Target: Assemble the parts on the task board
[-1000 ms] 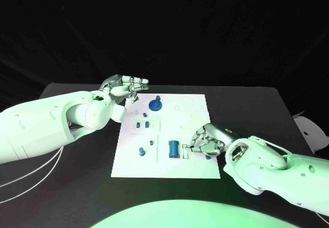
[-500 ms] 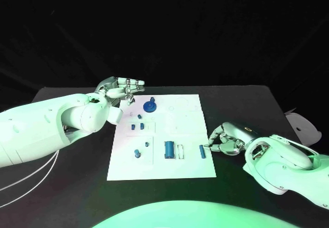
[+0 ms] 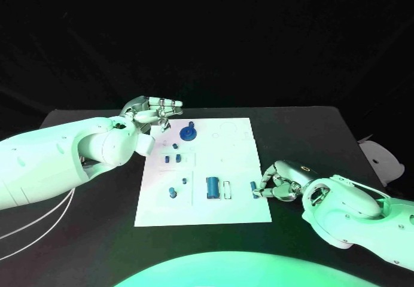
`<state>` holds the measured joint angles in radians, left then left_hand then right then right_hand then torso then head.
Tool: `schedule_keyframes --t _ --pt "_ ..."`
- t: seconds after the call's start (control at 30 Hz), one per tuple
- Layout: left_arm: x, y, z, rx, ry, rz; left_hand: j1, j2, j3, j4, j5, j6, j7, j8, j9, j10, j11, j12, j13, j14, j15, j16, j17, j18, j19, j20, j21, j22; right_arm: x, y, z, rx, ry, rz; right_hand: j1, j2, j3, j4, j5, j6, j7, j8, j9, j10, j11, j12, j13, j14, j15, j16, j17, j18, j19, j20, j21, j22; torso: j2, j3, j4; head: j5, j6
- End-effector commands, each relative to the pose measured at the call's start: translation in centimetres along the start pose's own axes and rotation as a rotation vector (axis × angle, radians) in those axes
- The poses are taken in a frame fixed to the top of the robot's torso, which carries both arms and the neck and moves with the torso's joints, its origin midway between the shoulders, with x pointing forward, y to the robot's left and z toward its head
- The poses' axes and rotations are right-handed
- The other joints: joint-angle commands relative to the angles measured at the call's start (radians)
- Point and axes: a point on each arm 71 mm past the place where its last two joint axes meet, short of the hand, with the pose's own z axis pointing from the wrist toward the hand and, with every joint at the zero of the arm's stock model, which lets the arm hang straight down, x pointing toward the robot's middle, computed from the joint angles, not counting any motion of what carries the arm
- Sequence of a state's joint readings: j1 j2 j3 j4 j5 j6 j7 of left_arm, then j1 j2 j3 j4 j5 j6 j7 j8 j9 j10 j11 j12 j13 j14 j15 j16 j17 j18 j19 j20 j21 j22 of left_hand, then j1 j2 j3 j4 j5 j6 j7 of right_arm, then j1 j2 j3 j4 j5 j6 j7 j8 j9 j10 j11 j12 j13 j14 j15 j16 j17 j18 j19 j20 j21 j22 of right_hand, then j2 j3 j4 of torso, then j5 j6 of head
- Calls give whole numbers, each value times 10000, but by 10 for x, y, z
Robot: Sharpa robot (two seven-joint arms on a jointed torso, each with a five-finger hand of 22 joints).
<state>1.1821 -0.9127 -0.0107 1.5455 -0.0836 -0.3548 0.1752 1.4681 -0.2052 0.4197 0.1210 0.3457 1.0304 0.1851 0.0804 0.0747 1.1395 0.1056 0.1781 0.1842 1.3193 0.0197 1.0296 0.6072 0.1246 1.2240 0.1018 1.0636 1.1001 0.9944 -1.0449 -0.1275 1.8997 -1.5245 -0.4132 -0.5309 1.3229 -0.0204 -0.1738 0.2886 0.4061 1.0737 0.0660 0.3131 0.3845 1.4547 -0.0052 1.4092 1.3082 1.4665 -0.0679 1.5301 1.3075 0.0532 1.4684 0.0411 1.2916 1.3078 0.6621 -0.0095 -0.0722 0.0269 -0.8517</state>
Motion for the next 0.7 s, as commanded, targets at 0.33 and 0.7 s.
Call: schedule_keyframes --t 0.33,0.7 --pt "2 -1 -1 71 205 -76 -5 92 -3 -54 13 -64 -6 5 -16 -66 -5 39 11 -43 -13 -5 -9 69 40 49 21 5 8 6 8 18 138 -472 -89 15 -77 0 -17 64 -23 -49 16 19 -35 -12 886 860 -23 46 1774 -27 238 3 -15 1959 -1 -6 -10 47 -25" --pt "3 -1 -1 69 209 -77 -5 92 -3 -54 13 -64 -6 5 -16 -66 -5 39 11 -43 -13 -5 -9 69 40 49 21 5 16 11 15 -122 436 -876 139 39 -63 -95 1 119 -72 -52 78 27 -78 -8 906 859 -57 46 1775 -27 240 -23 -19 1960 0 -4 -10 63 -72"
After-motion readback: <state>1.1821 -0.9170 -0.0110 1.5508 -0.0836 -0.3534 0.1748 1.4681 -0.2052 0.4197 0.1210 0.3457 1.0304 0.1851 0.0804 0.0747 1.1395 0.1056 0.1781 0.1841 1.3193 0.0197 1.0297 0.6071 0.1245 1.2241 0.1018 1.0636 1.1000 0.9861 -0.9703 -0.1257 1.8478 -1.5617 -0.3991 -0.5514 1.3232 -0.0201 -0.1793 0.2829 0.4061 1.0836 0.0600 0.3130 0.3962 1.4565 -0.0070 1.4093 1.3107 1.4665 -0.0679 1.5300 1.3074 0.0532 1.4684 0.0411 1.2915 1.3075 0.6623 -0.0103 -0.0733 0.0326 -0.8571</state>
